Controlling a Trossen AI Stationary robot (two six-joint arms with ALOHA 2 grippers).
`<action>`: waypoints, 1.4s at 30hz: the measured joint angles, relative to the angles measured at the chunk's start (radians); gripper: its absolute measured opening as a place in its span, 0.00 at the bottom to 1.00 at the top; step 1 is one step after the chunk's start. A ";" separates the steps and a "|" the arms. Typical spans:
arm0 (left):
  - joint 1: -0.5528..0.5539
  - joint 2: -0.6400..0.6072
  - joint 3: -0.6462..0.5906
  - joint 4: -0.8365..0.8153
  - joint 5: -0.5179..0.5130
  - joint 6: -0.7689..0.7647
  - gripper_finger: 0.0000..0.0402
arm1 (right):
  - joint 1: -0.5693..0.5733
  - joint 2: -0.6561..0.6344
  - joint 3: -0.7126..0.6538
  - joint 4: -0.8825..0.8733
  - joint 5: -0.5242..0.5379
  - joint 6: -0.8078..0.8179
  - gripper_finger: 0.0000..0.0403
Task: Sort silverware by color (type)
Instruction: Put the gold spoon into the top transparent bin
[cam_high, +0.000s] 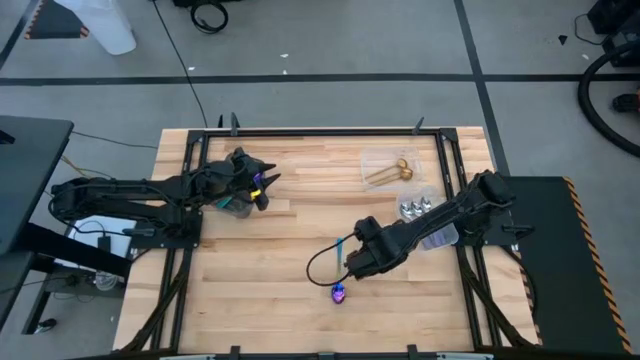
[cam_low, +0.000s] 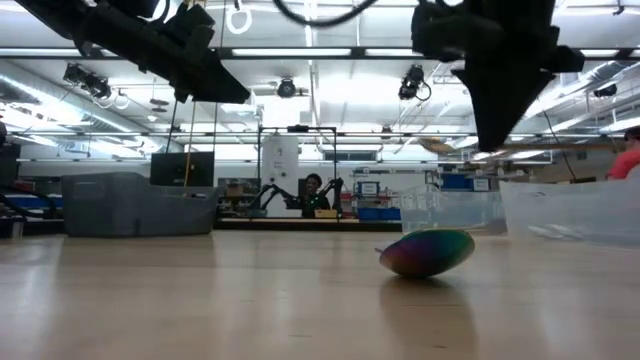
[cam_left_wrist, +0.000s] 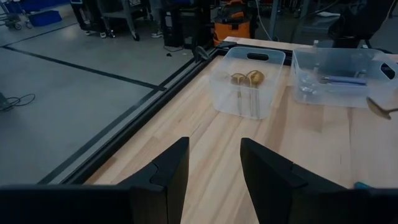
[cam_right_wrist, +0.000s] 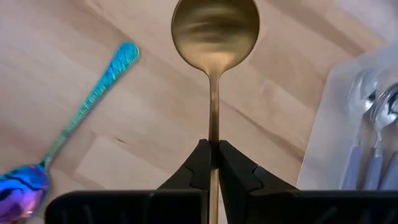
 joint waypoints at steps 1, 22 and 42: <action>0.000 0.000 0.000 0.000 0.000 0.000 0.38 | 0.000 -0.011 0.000 -0.001 0.009 -0.001 0.06; 0.000 0.000 0.000 0.000 -0.001 0.000 0.38 | -0.019 -0.141 0.001 -0.038 0.089 -0.054 0.06; 0.000 0.000 0.000 -0.008 -0.002 0.000 0.38 | -0.058 -0.209 0.001 -0.143 0.105 -0.081 0.06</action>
